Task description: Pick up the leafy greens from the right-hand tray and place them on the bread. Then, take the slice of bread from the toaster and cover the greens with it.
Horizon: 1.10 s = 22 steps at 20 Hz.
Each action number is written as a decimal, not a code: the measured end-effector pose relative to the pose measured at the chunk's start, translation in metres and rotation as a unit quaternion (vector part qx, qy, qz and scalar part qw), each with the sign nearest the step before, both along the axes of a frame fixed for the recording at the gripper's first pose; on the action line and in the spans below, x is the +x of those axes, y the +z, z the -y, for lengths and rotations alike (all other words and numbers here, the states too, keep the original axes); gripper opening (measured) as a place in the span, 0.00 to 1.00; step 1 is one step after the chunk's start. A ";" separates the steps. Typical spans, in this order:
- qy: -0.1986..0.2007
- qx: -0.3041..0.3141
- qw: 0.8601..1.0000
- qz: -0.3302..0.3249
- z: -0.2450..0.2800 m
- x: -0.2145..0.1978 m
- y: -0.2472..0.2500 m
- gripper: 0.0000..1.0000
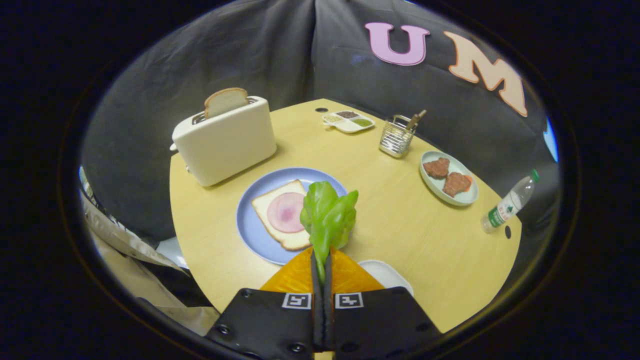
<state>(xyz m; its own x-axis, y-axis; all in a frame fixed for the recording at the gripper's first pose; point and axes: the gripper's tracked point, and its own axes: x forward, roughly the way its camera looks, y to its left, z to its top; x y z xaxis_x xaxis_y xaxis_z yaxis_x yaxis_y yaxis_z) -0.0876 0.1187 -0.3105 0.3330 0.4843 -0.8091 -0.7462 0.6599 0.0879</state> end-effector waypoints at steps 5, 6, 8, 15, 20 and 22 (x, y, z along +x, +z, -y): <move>0.025 0.003 1.000 -0.007 -0.037 -0.002 -0.002 0.06; 0.030 0.003 0.999 -0.009 -0.044 -0.004 -0.003 0.06; 0.040 0.003 0.999 -0.014 -0.056 -0.005 -0.006 0.06; 0.059 -0.003 0.998 -0.030 -0.086 -0.007 -0.023 0.06; 0.073 0.010 0.996 -0.048 -0.109 -0.013 -0.032 0.06; 0.074 0.008 0.996 -0.053 -0.113 -0.013 -0.039 0.06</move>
<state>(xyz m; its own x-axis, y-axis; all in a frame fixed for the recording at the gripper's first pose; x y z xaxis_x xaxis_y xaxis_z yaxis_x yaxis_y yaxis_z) -0.1007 0.2318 -0.3491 0.1694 0.5343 -0.8282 -0.8212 0.5411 0.1812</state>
